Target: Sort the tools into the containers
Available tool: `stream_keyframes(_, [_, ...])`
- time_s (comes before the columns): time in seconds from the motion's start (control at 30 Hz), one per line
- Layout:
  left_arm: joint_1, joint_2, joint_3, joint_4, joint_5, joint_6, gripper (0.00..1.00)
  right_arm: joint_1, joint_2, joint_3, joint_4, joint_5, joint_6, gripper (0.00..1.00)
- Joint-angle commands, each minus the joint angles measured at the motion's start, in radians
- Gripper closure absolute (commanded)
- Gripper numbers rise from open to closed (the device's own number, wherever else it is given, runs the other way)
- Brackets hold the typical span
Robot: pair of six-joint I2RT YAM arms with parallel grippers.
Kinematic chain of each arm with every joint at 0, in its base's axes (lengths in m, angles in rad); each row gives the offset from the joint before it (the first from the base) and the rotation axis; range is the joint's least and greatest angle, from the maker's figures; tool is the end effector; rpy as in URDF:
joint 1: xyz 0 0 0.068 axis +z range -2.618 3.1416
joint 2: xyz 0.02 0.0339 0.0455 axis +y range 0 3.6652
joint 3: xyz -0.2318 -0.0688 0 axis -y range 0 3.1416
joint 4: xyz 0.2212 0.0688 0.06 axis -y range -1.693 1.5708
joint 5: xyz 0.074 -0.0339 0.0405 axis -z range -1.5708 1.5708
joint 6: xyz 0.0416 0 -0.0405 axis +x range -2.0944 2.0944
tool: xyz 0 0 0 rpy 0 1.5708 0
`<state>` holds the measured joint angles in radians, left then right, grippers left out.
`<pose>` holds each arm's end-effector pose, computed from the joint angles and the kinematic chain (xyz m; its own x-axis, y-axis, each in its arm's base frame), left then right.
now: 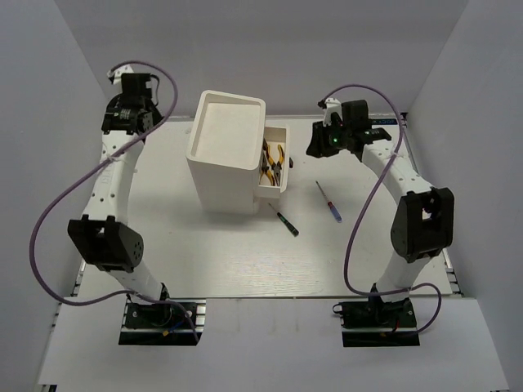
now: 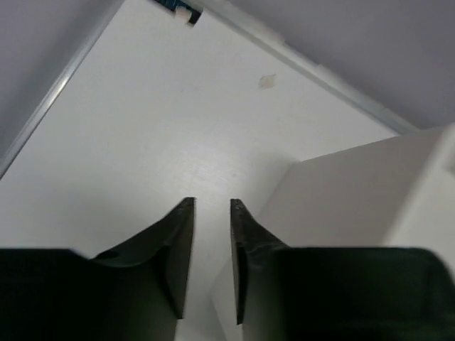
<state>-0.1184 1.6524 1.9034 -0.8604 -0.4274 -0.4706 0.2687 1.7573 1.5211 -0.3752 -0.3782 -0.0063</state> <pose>0.3297 -0.0219 0.3936 -0.4023 -0.3677 -0.8384 -0.4627 0.8719 -0.1603 0.3665 0.1168 0.2832 -0.5500 -0.1575 -0.8202 -0.5417 0.8147 0.2068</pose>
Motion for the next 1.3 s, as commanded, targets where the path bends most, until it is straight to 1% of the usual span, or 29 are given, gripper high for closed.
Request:
stream_keyframes(0.0, [0.133, -0.02, -0.082, 0.01, 0.324, -0.002, 0.6, -0.003, 0.019, -0.024, -0.117, 0.085, -0.104, 0.66])
stream_keyframes(0.03, [0.146, -0.02, -0.145, 0.061, 0.423, -0.002, 0.58, 0.0, 0.052, -0.024, -0.119, 0.093, -0.104, 0.7])
stream_keyframes(0.07, [0.155, -0.007, -0.174, 0.086, 0.467, -0.002, 0.56, 0.0, 0.066, -0.01, -0.122, 0.085, -0.106, 0.76])
stream_keyframes(0.1, [0.155, 0.003, -0.203, 0.118, 0.516, 0.015, 0.56, 0.001, 0.082, 0.004, -0.125, 0.062, -0.104, 0.89])
stream_keyframes(0.13, [0.155, 0.003, -0.261, 0.198, 0.623, 0.036, 0.56, 0.004, 0.118, 0.014, -0.139, 0.049, -0.104, 0.92])
stream_keyframes(0.17, [0.155, 0.003, -0.288, 0.237, 0.663, 0.036, 0.56, 0.009, 0.154, 0.071, -0.158, 0.006, -0.101, 0.95])
stream_keyframes(0.2, [0.155, 0.003, -0.306, 0.27, 0.712, 0.055, 0.56, 0.015, 0.171, 0.088, -0.165, -0.039, -0.097, 0.99])
stream_keyframes(0.23, [0.155, 0.016, -0.306, 0.283, 0.774, 0.067, 0.56, 0.018, 0.212, 0.108, -0.186, -0.048, -0.098, 0.99])
stream_keyframes(0.27, [0.155, 0.027, -0.306, 0.268, 0.791, 0.079, 0.56, 0.038, 0.237, 0.193, -0.224, -0.089, -0.1, 0.99])
stream_keyframes(0.3, [0.155, 0.036, -0.306, 0.268, 0.82, 0.093, 0.56, 0.043, 0.273, 0.218, -0.238, -0.103, -0.101, 1.0])
stream_keyframes(0.37, [0.155, 0.047, -0.306, 0.259, 0.872, 0.121, 0.56, 0.076, 0.309, 0.285, -0.246, -0.119, -0.098, 1.0])
stream_keyframes(0.4, [0.155, 0.047, -0.317, 0.259, 0.891, 0.13, 0.56, 0.082, 0.315, 0.293, -0.237, -0.175, -0.087, 1.0])
stream_keyframes(0.43, [0.155, 0.047, -0.317, 0.247, 0.903, 0.13, 0.56, 0.098, 0.327, 0.3, -0.216, -0.195, -0.078, 1.0])
stream_keyframes(0.53, [0.155, 0.035, -0.36, 0.236, 0.92, 0.153, 0.56, 0.136, 0.356, 0.34, -0.177, -0.321, -0.026, 1.0])
stream_keyframes(0.63, [0.155, 0.026, -0.386, 0.236, 0.95, 0.164, 0.56, 0.173, 0.387, 0.396, -0.172, -0.346, -0.006, 1.0])
stream_keyframes(0.77, [0.141, 0.035, -0.395, 0.215, 0.98, 0.184, 0.56, 0.208, 0.409, 0.41, -0.153, -0.356, -0.001, 1.0])
stream_keyframes(0.8, [0.141, 0.035, -0.408, 0.225, 0.989, 0.184, 0.56, 0.216, 0.415, 0.413, -0.145, -0.36, 0.029, 1.0])
stream_keyframes(0.9, [0.132, 0.026, -0.431, 0.225, 1.012, 0.184, 0.56, 0.233, 0.441, 0.427, -0.125, -0.384, 0.051, 1.0])
stream_keyframes(1.03, [0.132, 0.026, -0.431, 0.215, 1.023, 0.193, 0.56, 0.234, 0.473, 0.438, -0.027, -0.445, 0.097, 1.0])
stream_keyframes(1.1, [0.132, 0.017, -0.441, 0.215, 1.023, 0.193, 0.56, 0.236, 0.481, 0.455, -0.016, -0.446, 0.095, 1.0])
stream_keyframes(1.13, [0.132, 0.017, -0.441, 0.206, 1.006, 0.193, 0.55, 0.237, 0.481, 0.462, -0.028, -0.441, 0.085, 1.0])
stream_keyframes(1.17, [0.132, 0.006, -0.451, 0.196, 0.968, 0.193, 0.48, 0.239, 0.466, 0.459, -0.04, -0.35, 0.072, 1.0])
stream_keyframes(1.2, [0.155, 0.006, -0.451, 0.186, 0.937, 0.175, 0.42, 0.239, 0.456, 0.444, -0.059, -0.312, 0.031, 0.95])
stream_keyframes(1.23, [0.155, -0.025, -0.46, 0.185, 0.885, 0.137, 0.37, 0.23, 0.435, 0.406, -0.053, -0.263, 0.025, 0.87])
stream_keyframes(1.27, [0.164, -0.038, -0.469, 0.185, 0.854, 0.121, 0.3, 0.225, 0.423, 0.383, -0.042, -0.245, 0.01, 0.81])
